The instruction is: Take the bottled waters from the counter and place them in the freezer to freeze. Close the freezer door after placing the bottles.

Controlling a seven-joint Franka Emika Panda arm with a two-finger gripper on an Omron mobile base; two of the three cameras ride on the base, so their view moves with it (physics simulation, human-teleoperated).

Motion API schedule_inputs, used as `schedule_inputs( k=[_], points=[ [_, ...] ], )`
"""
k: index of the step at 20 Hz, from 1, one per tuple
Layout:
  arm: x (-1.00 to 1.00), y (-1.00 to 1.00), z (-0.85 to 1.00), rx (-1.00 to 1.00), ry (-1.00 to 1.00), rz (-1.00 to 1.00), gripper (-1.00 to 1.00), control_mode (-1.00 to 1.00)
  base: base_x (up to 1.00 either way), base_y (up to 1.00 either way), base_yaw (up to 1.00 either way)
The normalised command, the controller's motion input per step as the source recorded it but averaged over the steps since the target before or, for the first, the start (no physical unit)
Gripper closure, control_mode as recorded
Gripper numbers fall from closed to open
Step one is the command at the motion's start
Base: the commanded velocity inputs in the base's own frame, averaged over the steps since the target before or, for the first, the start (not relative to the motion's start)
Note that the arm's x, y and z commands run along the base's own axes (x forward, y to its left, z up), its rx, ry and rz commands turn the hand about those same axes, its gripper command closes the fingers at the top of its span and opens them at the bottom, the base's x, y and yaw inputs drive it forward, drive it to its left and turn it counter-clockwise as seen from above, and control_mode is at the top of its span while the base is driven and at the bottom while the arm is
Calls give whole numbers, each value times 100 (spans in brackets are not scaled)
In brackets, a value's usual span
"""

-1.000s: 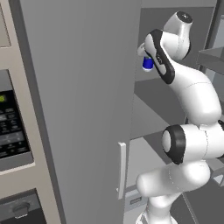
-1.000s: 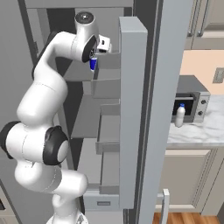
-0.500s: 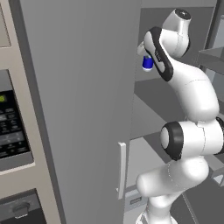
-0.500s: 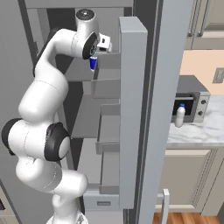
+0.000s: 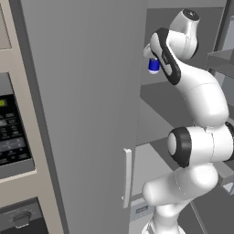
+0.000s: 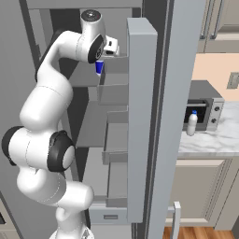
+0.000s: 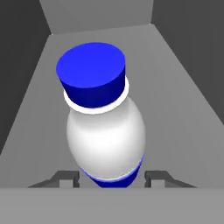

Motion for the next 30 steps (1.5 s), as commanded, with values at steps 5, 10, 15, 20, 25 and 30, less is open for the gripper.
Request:
schedule_inputs(
  k=[5, 10, 15, 20, 25, 30],
  points=[
    [0, 0, 0, 0, 0, 0, -100, -100, 0, 0, 0],
    [-4, 0, 0, 0, -1, 0, -100, -100, 0, 0, 0],
    [-16, 0, 0, 0, -18, 0, -100, -100, 0, 0, 0],
    [-6, 1, 0, 0, -29, 0, -100, -100, 0, 0, 0],
    [-17, 2, 20, -6, -22, 0, -100, -100, 0, 0, 0],
    [-38, 8, 28, -7, -8, -3, -100, -100, 0, 0, 0]
  ],
)
